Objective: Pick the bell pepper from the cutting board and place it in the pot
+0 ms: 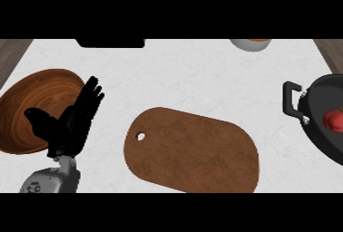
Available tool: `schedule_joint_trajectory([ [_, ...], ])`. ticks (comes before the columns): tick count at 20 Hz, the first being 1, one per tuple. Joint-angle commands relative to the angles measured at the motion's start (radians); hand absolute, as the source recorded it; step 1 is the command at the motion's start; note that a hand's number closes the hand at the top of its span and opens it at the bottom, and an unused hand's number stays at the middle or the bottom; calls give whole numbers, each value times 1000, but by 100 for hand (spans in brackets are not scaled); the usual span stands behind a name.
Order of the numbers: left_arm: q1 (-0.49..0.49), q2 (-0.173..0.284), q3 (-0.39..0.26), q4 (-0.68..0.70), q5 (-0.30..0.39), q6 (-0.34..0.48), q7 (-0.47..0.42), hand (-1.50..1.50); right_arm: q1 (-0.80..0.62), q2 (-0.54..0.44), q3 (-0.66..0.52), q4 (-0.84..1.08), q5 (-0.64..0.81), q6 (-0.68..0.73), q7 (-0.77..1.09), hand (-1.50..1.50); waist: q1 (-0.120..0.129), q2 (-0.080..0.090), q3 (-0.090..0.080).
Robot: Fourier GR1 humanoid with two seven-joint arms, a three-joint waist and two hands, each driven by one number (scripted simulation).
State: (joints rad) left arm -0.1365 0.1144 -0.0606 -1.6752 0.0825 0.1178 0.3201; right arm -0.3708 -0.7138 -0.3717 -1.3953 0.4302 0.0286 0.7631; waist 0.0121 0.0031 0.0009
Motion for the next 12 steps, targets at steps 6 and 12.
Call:
schedule_joint_trajectory([
  [6,-35,-8,5,7,-16,16,21,0,-51,70,-166,44,-53,-259,-211,-150,-15,-2,0],
  [12,-20,45,61,-34,37,-29,69,0,41,81,-291,-56,-59,-391,-241,-150,-24,-6,-1],
])
